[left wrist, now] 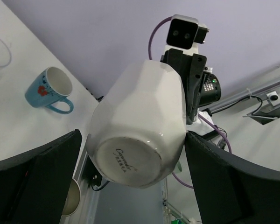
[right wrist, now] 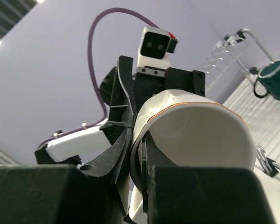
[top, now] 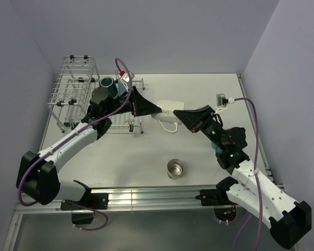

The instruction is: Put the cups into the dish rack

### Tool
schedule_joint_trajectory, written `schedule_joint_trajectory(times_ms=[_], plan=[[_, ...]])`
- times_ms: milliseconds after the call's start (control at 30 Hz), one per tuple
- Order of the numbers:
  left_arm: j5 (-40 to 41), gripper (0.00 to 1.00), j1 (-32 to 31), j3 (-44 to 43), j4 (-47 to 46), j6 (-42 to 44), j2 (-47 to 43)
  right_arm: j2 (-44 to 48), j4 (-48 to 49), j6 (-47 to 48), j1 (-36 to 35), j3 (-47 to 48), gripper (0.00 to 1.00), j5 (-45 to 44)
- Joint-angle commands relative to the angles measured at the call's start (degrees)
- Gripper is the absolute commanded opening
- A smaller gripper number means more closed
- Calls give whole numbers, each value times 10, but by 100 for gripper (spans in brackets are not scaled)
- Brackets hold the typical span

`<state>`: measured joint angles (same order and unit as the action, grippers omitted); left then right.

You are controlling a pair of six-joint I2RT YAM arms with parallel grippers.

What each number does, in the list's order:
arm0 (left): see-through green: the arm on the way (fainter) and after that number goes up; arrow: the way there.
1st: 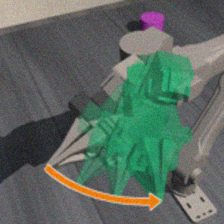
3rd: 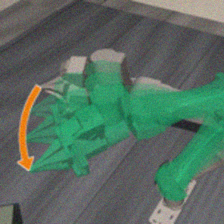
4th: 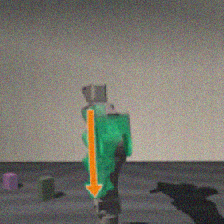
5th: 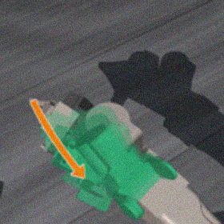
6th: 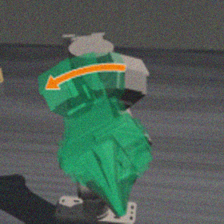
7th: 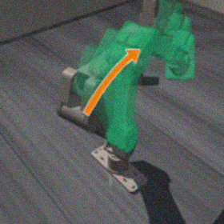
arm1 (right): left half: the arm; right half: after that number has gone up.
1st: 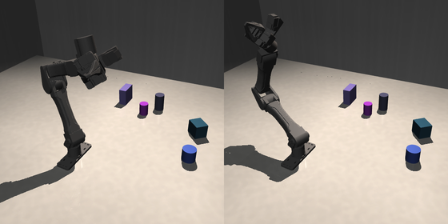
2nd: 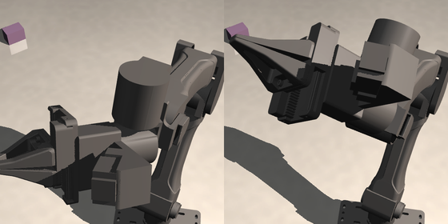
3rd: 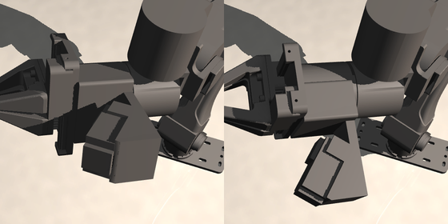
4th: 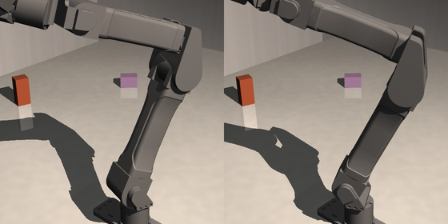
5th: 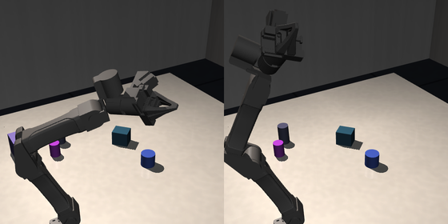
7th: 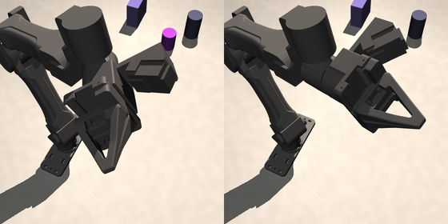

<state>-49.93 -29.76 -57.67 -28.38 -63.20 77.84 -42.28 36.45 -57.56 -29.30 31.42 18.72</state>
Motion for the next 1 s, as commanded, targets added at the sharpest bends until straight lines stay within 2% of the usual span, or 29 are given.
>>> schedule_joint_trajectory(times_ms=[0, 267, 500, 733, 800, 967], plan=[[-31, 99, -7, 9, -108, -46, 9, 9, 184, -30, 6, 3, 0, 4], [-42, 99, -15, 20, -190, -117, 16, 5, 230, -28, 6, -13, 0, 7], [-35, 96, -27, 6, -167, -106, 18, -3, 239, -23, 6, -16, 0, 4], [-16, 86, -36, -2, -130, -80, 16, -10, 233, -25, 6, -15, 0, 8], [-9, 82, -38, -12, -93, -56, 12, -12, 230, -23, 6, -13, 0, 14], [12, 62, -45, -27, -41, -23, 5, -10, 210, -10, 6, -7, 0, 15]])
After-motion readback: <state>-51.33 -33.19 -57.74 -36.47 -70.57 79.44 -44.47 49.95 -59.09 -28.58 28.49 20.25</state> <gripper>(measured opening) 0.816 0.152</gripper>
